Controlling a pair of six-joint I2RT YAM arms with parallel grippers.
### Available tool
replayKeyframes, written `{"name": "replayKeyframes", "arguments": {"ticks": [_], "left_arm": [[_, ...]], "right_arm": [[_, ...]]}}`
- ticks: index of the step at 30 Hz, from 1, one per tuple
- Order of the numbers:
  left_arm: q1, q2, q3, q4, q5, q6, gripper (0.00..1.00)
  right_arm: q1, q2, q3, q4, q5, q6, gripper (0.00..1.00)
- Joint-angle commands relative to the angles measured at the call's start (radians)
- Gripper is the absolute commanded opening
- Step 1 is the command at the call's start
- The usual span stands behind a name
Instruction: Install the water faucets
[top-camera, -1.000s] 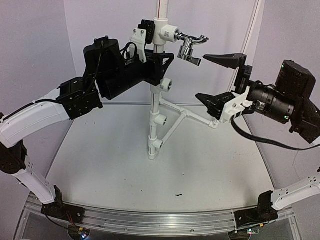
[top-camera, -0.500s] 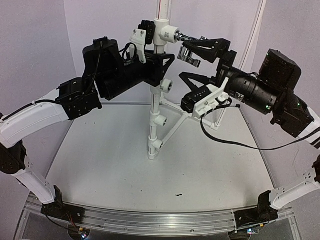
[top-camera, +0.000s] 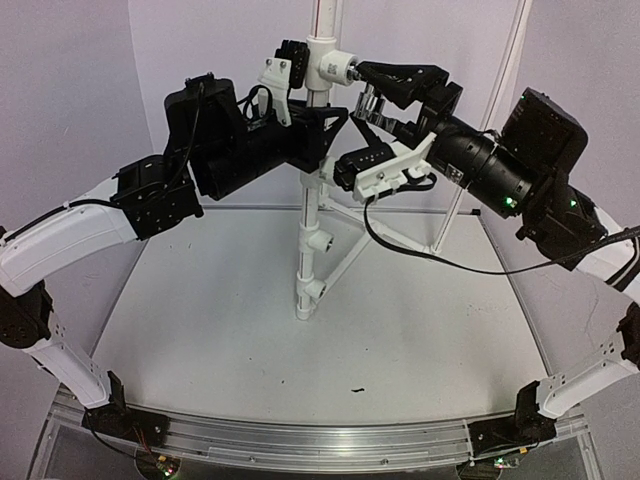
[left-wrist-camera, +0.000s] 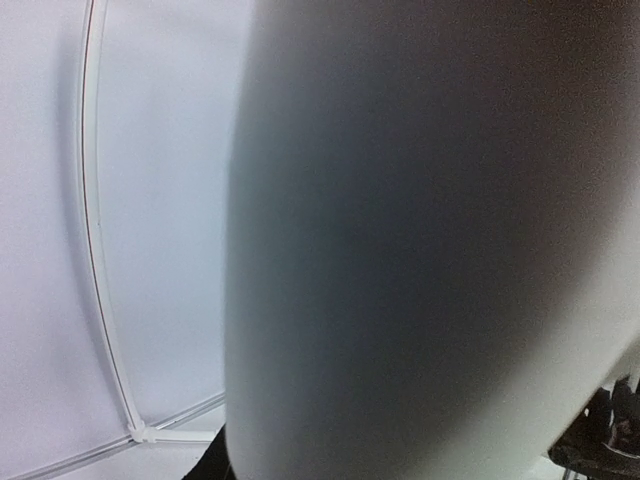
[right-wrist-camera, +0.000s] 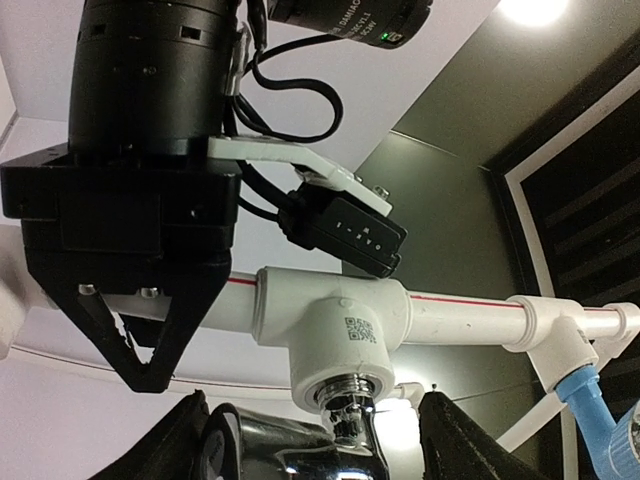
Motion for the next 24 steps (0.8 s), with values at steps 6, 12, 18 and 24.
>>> {"name": "replayKeyframes", "arguments": {"ticks": [6,12,18,24], "left_arm": [[-0.014,0.064,-0.092,-0.39,-0.033,-0.346,0.0],[-0.015,0.068,-0.085,-0.391,-0.031,-0.345,0.0],[-0.014,0.073,-0.078,-0.391,-0.035,-0.34,0.0],[-0.014,0.073,-0.079,-0.391,-0.038,-0.338,0.0]], "right_arm": [[0.001,0.009,0.04,0.091,0.07,-0.019,0.6],[0.001,-0.003,0.002,0.057,0.119,0.224,0.36],[0.001,-0.009,-0.009,0.028,0.164,0.557,0.23],[0.001,-0.015,0.004,0.014,0.222,0.938,0.02]]}}
